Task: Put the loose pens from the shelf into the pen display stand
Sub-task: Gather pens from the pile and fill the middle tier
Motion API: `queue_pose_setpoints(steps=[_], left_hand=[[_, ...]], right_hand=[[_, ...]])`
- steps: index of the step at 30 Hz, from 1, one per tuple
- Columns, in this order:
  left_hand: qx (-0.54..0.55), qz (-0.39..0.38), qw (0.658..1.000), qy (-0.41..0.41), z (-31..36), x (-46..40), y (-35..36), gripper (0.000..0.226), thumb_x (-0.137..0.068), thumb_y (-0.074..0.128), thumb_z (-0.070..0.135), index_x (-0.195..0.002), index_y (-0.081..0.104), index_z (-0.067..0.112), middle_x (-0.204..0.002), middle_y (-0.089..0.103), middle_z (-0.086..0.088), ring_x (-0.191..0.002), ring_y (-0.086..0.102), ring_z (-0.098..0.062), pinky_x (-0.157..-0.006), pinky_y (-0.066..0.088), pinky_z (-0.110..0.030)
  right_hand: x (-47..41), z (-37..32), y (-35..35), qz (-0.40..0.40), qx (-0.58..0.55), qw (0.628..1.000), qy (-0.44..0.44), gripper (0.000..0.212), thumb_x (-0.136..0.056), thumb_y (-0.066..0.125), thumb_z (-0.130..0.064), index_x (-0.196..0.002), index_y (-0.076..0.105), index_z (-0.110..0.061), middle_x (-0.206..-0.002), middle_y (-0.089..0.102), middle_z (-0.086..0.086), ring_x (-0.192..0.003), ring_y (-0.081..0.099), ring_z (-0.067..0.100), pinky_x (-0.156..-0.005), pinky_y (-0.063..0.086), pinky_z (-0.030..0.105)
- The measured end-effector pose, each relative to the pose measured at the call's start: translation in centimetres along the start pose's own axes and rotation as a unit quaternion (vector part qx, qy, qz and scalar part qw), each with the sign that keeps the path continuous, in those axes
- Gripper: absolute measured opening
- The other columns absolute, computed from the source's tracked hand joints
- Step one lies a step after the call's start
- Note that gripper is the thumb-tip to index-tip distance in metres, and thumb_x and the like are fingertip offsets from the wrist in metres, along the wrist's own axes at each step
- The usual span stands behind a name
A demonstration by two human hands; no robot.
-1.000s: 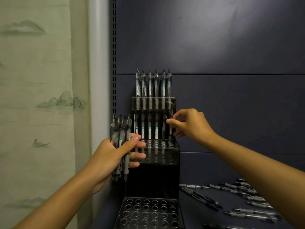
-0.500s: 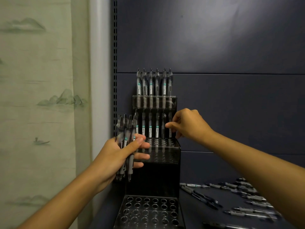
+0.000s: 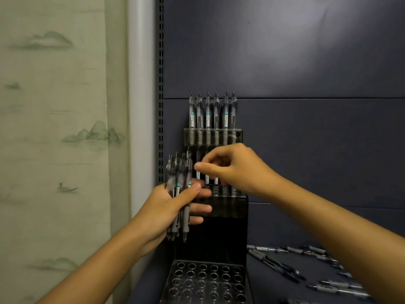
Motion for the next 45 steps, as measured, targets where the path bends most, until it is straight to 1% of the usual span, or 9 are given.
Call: queue_pose_setpoints(steps=[5,9,12,16,21,25,27,30,45], left_hand=[[0.015,-0.024,0.999,0.017,0.5,0.3,0.2,0.036,-0.078,0.064,0.023,-0.113,0.065,0.015,-0.103,0.076,-0.009,-0.079,0.075,-0.024,-0.064,0.061,-0.031],[0.008,-0.024,0.999,0.031,0.7,0.5,0.0,0.039,-0.077,0.063,0.024,-0.115,0.063,0.014,-0.104,0.076,-0.010,-0.080,0.075,-0.026,-0.064,0.062,-0.033],[0.026,-0.015,0.999,0.034,0.8,0.8,-0.4,0.037,-0.077,0.062,0.025,-0.112,0.064,0.014,-0.102,0.076,-0.010,-0.081,0.075,-0.027,-0.063,0.062,-0.033],[0.051,0.000,0.999,0.011,0.6,1.2,-1.6,0.038,-0.081,0.059,0.026,-0.115,0.063,0.009,-0.104,0.076,-0.009,-0.086,0.075,-0.025,-0.059,0.062,-0.031],[0.074,0.011,0.997,0.003,0.9,1.6,-3.3,0.029,-0.093,0.053,0.020,-0.120,0.061,0.013,-0.110,0.074,-0.010,-0.087,0.075,-0.029,-0.061,0.062,-0.032],[0.025,0.032,0.999,-0.010,0.3,2.3,-4.6,0.023,-0.098,0.050,0.013,-0.118,0.061,0.010,-0.107,0.075,-0.006,-0.079,0.075,-0.030,-0.057,0.061,-0.030],[-0.002,0.041,0.999,-0.015,-0.1,2.5,-5.1,0.022,-0.098,0.050,0.012,-0.116,0.062,0.009,-0.106,0.076,-0.006,-0.079,0.075,-0.030,-0.058,0.061,-0.030],[-0.013,0.056,0.998,-0.016,-0.3,2.8,-5.8,0.021,-0.098,0.051,0.011,-0.115,0.063,0.009,-0.105,0.076,-0.006,-0.079,0.075,-0.030,-0.059,0.061,-0.031],[-0.026,0.048,0.998,-0.024,-0.9,2.7,-6.1,0.020,-0.097,0.053,0.012,-0.112,0.065,0.009,-0.103,0.076,-0.008,-0.079,0.075,-0.029,-0.061,0.062,-0.032]], right_hand=[[0.2,-1.0,1.4,-0.025,-0.051,0.998,0.000,0.023,-0.086,0.071,-0.044,-0.087,0.075,-0.022,-0.065,0.067,-0.006,-0.057,0.059,-0.003,-0.061,0.048,0.014],[0.0,-0.8,2.2,-0.038,-0.088,0.995,0.017,0.019,-0.086,0.073,-0.041,-0.087,0.076,-0.022,-0.080,0.073,0.004,-0.073,0.067,0.011,-0.080,0.060,0.037],[0.0,-1.3,2.3,-0.026,-0.118,0.993,0.015,0.018,-0.088,0.072,-0.037,-0.090,0.076,-0.020,-0.085,0.074,0.001,-0.083,0.070,0.016,-0.086,0.059,0.040],[-0.7,-2.7,1.1,0.016,-0.117,0.993,0.007,0.021,-0.093,0.066,-0.032,-0.097,0.073,-0.013,-0.089,0.074,0.004,-0.076,0.070,0.010,-0.073,0.058,0.033],[-1.6,-3.5,1.1,0.018,-0.207,0.978,0.032,0.023,-0.100,0.057,-0.022,-0.101,0.064,-0.001,-0.092,0.075,0.009,-0.076,0.076,0.024,-0.073,0.063,0.039],[-2.8,-3.2,-0.5,0.106,-0.263,0.958,0.033,0.017,-0.100,0.057,-0.020,-0.102,0.063,-0.004,-0.092,0.076,0.012,-0.073,0.076,0.029,-0.068,0.063,0.037],[-3.4,-2.2,-1.3,0.145,-0.199,0.969,0.029,0.014,-0.099,0.058,-0.022,-0.105,0.062,-0.009,-0.093,0.075,0.011,-0.070,0.076,0.023,-0.068,0.063,0.034],[-4.0,-0.3,-0.4,0.133,-0.075,0.988,0.033,0.018,-0.100,0.057,-0.024,-0.110,0.062,-0.009,-0.090,0.074,0.010,-0.068,0.074,0.013,-0.068,0.063,0.031],[-4.5,1.5,3.0,0.096,-0.077,0.991,0.052,0.019,-0.099,0.059,-0.025,-0.110,0.063,-0.011,-0.087,0.074,0.005,-0.068,0.074,0.013,-0.068,0.063,0.030]])
Point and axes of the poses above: each hand's wrist, its own x-axis away from the middle knuckle, its own y-axis out of the palm, z = x × y, the point moved 4 cm from there along -x, towards the middle knuckle
